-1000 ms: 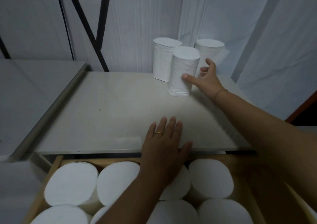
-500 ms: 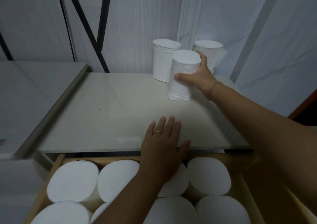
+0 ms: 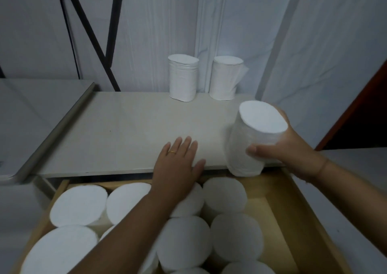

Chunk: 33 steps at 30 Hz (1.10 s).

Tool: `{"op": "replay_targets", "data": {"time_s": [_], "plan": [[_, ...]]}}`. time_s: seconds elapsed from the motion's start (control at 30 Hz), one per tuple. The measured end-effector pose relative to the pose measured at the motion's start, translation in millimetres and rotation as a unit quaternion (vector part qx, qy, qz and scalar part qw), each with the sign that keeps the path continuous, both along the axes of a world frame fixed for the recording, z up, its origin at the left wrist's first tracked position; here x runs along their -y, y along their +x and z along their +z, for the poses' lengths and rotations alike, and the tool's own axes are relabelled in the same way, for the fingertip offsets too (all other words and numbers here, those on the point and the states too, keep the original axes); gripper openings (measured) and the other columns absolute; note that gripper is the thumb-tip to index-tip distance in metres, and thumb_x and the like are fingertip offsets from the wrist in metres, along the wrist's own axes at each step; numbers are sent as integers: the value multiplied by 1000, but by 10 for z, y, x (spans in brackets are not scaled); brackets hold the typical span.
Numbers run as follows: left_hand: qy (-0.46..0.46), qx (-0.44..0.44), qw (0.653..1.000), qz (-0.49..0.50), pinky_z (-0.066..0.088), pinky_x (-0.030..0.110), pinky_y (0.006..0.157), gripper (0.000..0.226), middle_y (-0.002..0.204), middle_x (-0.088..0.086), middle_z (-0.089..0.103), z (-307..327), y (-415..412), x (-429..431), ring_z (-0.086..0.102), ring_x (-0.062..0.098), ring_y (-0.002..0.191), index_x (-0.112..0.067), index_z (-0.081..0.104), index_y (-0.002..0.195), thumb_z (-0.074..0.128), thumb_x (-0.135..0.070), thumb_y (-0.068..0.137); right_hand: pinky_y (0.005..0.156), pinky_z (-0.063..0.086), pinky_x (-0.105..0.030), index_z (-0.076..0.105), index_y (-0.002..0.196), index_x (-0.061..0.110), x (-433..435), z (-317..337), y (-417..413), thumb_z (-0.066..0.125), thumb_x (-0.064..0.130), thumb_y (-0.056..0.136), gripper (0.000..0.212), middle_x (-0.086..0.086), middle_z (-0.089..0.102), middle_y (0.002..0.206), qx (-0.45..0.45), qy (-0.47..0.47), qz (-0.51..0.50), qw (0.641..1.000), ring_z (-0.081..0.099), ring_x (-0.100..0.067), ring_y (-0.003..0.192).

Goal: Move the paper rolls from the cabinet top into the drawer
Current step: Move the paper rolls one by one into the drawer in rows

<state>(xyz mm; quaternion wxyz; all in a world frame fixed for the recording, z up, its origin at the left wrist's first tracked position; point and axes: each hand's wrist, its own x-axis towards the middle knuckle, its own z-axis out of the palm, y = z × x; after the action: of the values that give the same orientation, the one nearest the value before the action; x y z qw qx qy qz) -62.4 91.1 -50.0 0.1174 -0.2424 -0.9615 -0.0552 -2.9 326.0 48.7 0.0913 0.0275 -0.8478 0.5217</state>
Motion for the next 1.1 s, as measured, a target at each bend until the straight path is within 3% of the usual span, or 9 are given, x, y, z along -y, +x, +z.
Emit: {"op": "replay_targets", "data": {"time_s": [0.1,0.23,0.33,0.5,0.67,0.77,0.87,0.97,1.1], "plan": [[-1,0,1000,11,5,35,116,60,158,0,16,22,48,-27,12,18,145,-21,16,149,17,-51,97,99,47,-41,22,139,33,-88,-14,353,83,34,50,108,18,44,124,6,15,-16,1000,46,-5,116],[16,14,1000,-6,-1,35,116,64,159,0,12,7,229,-84,6,17,146,-20,13,149,20,-54,96,92,49,-30,26,136,37,-173,-71,718,80,45,41,109,22,46,121,-6,3,-37,999,47,3,114],[17,24,999,-37,-7,35,116,67,159,0,6,-21,387,-135,-1,17,146,-22,8,150,14,-57,94,90,51,-32,27,131,44,-215,-184,913,80,46,42,104,16,46,122,9,-6,-42,999,48,-6,115],[7,11,998,-56,-10,38,116,70,160,-1,-1,-87,567,-203,-7,17,146,-22,-1,149,8,-60,91,99,45,-40,25,129,40,-305,-523,1002,88,13,58,98,19,43,119,44,-4,-55,997,46,-5,112],[8,-4,997,-78,-12,38,115,68,160,1,0,-124,655,-186,-7,20,146,-23,2,150,17,-57,94,98,40,-21,24,135,27,-335,-866,908,90,16,54,105,10,40,127,78,60,-47,994,41,-10,120],[10,-7,996,-84,-15,37,114,67,159,1,-2,-143,662,-177,-9,21,146,-23,2,150,17,-57,94,109,27,-22,31,130,30,-316,-1022,859,92,21,48,103,9,27,140,64,95,-29,993,23,-12,138],[12,-9,996,-83,-16,36,114,67,159,1,-3,-159,656,-178,-11,21,145,-24,2,150,14,-58,94,92,37,-2,32,131,26,-326,-1039,831,91,19,50,100,10,26,139,64,97,-20,993,36,-5,125],[16,-7,997,-80,-15,36,115,71,159,0,-5,-174,657,-177,-14,19,145,-25,1,150,1,-62,89,102,39,-17,32,134,24,-331,-1043,831,89,23,54,98,8,34,133,46,143,8,989,37,-8,123],[32,-1,996,-84,-10,38,116,73,159,0,1,-170,658,-182,-9,19,145,-24,7,150,1,-62,88,90,37,-3,34,127,28,-254,-997,848,88,32,56,90,15,39,128,22,174,61,983,41,-1,119]]}}
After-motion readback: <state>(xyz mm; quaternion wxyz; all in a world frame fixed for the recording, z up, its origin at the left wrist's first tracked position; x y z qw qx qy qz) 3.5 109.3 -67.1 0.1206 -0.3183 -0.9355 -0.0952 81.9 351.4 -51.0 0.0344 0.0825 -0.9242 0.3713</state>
